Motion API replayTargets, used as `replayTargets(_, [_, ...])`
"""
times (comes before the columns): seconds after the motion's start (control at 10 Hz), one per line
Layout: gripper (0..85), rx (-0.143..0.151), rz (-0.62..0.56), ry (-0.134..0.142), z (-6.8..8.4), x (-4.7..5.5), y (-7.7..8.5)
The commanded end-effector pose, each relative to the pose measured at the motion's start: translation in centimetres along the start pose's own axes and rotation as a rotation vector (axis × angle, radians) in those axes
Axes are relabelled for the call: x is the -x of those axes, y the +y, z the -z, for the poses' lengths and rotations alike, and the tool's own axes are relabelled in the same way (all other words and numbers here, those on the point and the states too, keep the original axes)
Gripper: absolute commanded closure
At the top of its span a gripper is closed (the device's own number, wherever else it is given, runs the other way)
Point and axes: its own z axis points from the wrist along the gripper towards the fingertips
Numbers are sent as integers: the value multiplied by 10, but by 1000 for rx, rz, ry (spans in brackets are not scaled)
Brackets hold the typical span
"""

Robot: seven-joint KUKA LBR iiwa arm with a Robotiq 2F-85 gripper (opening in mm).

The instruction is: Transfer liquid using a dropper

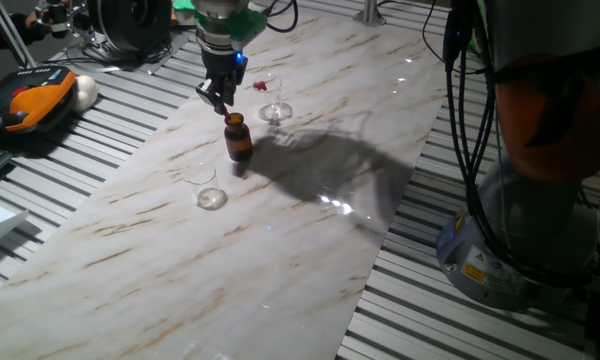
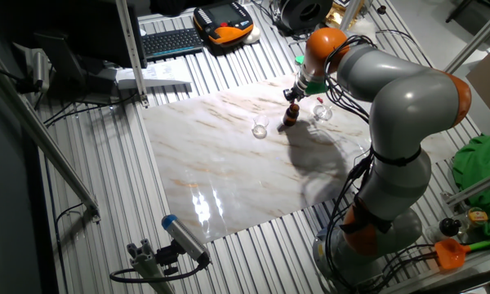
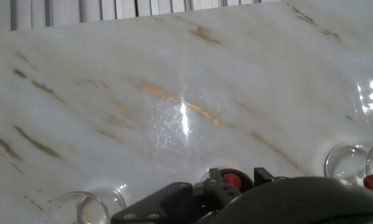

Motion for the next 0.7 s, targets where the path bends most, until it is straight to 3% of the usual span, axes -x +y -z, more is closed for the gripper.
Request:
replayTargets(0.0, [510,0,0,0,0,0,0])
replayTargets(0.5, [510,11,1,-8,-10,-3,0])
replayTargets(0.6, [680,14,1,-8,-11,-3,0])
